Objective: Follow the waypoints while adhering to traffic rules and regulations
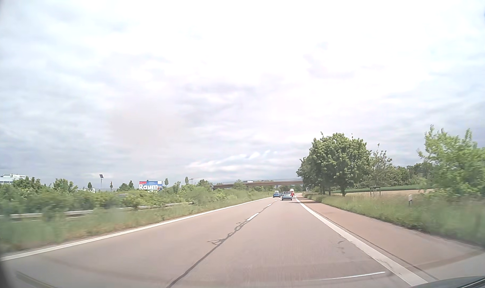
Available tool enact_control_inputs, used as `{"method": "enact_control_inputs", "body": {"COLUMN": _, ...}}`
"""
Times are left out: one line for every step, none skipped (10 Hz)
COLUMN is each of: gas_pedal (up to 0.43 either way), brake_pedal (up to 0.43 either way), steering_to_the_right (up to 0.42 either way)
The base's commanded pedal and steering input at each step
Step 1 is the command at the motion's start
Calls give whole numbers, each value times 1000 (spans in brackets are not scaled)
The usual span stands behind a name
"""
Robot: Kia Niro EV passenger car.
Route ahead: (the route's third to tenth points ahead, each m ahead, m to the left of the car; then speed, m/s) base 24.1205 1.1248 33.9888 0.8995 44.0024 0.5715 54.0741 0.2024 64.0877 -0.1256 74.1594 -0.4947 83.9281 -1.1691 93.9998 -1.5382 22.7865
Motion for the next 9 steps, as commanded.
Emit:
{"method": "enact_control_inputs", "body": {"gas_pedal": 228, "brake_pedal": 0, "steering_to_the_right": 3}}
{"method": "enact_control_inputs", "body": {"gas_pedal": 228, "brake_pedal": 0, "steering_to_the_right": 3}}
{"method": "enact_control_inputs", "body": {"gas_pedal": 228, "brake_pedal": 0, "steering_to_the_right": 3}}
{"method": "enact_control_inputs", "body": {"gas_pedal": 220, "brake_pedal": 0, "steering_to_the_right": 3}}
{"method": "enact_control_inputs", "body": {"gas_pedal": 209, "brake_pedal": 0, "steering_to_the_right": 3}}
{"method": "enact_control_inputs", "body": {"gas_pedal": 209, "brake_pedal": 0, "steering_to_the_right": 3}}
{"method": "enact_control_inputs", "body": {"gas_pedal": 209, "brake_pedal": 0, "steering_to_the_right": 3}}
{"method": "enact_control_inputs", "body": {"gas_pedal": 209, "brake_pedal": 0, "steering_to_the_right": 3}}
{"method": "enact_control_inputs", "body": {"gas_pedal": 209, "brake_pedal": 0, "steering_to_the_right": 3}}
